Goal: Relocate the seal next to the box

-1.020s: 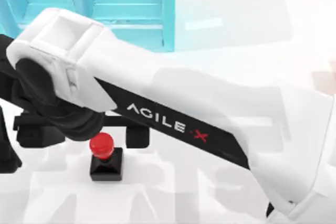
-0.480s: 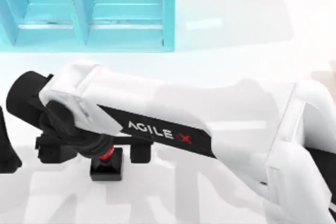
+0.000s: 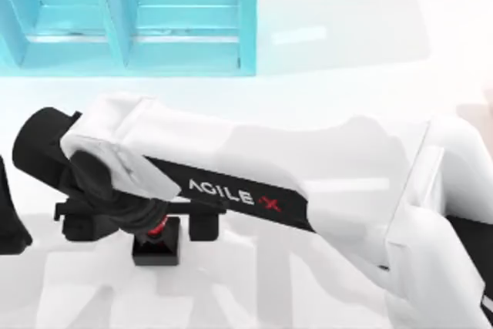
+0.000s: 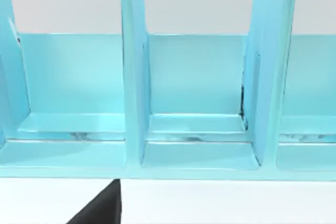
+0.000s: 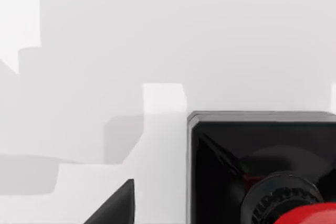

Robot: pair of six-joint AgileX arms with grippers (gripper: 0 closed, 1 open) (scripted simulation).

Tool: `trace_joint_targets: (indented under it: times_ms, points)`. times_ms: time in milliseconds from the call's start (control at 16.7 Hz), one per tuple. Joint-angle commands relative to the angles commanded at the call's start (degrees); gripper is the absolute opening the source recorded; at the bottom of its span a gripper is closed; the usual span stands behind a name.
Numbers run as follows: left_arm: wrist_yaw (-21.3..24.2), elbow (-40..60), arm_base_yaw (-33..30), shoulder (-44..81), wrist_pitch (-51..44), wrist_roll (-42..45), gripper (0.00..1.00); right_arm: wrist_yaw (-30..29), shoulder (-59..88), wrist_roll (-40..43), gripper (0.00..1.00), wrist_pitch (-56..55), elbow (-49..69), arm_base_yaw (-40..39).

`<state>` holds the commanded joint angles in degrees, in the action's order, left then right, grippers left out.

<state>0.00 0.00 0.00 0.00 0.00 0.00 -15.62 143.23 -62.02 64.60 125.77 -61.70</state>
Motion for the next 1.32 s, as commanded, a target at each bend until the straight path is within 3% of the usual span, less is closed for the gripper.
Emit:
trace_joint_targets:
  times_ms: [600,1320]
  points:
    - [0.00,0.00,0.00,0.00,0.00,0.00,1.00,0.00,0.00,0.00,0.02,0.00,0.00,0.00]
    - [0.00,0.00,0.00,0.00,0.00,0.00,1.00,0.03,0.08,-0.09,0.00,2.31,2.36,-0.25]
